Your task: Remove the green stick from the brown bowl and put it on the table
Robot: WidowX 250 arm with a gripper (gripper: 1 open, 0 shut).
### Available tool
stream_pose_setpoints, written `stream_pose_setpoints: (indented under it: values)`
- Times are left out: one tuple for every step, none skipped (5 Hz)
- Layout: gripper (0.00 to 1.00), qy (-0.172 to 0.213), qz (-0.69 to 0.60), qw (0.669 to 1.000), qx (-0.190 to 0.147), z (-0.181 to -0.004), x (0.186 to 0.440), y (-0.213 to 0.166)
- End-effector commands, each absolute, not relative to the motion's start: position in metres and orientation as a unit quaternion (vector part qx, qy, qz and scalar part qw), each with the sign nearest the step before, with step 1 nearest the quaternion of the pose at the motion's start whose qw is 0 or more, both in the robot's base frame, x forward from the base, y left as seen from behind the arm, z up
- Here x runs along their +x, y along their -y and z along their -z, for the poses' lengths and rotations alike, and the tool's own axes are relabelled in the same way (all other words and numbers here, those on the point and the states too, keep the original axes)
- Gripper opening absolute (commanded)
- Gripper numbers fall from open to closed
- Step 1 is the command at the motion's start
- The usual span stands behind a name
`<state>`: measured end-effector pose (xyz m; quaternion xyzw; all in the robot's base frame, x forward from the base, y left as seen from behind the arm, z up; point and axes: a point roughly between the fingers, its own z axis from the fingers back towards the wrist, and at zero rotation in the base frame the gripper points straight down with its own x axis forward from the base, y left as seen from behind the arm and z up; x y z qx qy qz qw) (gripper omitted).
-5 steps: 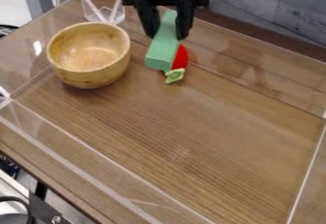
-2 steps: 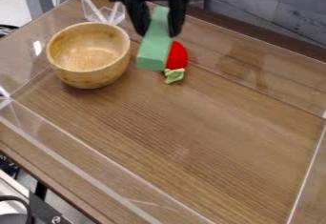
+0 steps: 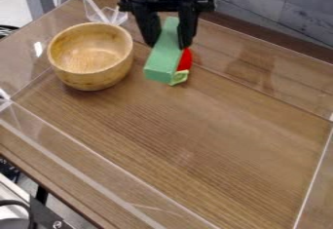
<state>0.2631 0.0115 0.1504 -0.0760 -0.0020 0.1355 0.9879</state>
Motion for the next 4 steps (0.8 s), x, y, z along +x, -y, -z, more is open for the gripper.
stream_pose_setpoints:
  values:
    - [0.00, 0.031, -0.143, 0.986, -0.079, -0.157, 0.266, -0.010]
    - [0.00, 0.025, -0.112, 0.991, -0.071, -0.131, 0.275, 0.002]
    - [0.00, 0.021, -0.096, 0.994, -0.053, -0.096, 0.287, 0.013]
    - [0.00, 0.020, -0.092, 0.995, -0.043, -0.072, 0.301, 0.018]
